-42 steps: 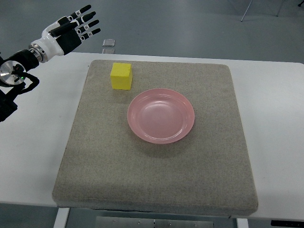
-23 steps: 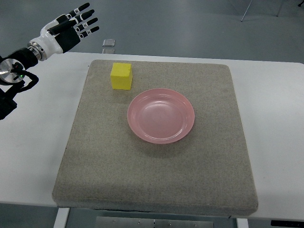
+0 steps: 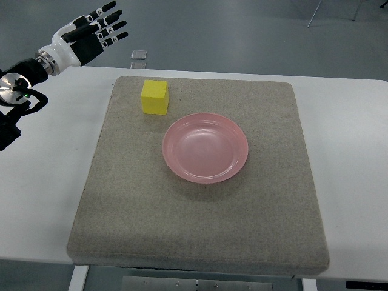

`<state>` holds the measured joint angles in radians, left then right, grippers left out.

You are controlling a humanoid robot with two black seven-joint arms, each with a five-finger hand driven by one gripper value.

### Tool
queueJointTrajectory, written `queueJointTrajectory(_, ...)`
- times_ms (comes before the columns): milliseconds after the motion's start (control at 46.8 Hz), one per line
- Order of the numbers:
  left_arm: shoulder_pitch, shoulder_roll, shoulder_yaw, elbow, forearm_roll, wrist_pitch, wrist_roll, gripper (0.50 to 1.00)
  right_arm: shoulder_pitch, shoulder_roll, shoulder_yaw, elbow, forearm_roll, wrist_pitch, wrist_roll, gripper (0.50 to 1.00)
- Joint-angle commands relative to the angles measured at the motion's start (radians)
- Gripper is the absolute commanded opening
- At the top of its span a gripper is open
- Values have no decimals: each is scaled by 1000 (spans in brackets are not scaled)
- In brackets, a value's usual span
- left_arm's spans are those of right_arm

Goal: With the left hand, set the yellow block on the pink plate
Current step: 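Move the left hand forward toward the yellow cube, then lower the left hand onto the yellow cube and close fingers around it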

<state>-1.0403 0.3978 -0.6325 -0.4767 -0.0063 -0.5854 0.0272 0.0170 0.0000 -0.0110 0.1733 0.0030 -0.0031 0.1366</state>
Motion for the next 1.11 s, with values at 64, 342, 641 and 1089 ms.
queueJointTrajectory(64,-32,4,-1,-5,276,-7,-29,996,0,0,0,0,0,0,0,924)
queueJointTrajectory(342,-106,7,-1,-26,791,-5,-125,994,0,0,0,0,0,0,0,924)
queueJointTrajectory(641,-150,-5,36,-105,1279,10,-128,984,0,0,-1,0,0,0,0,924)
queueJointTrajectory(1089,-159,-172,181,-85,1608,165,-128,979,0,0,0,0,0,0,0,924)
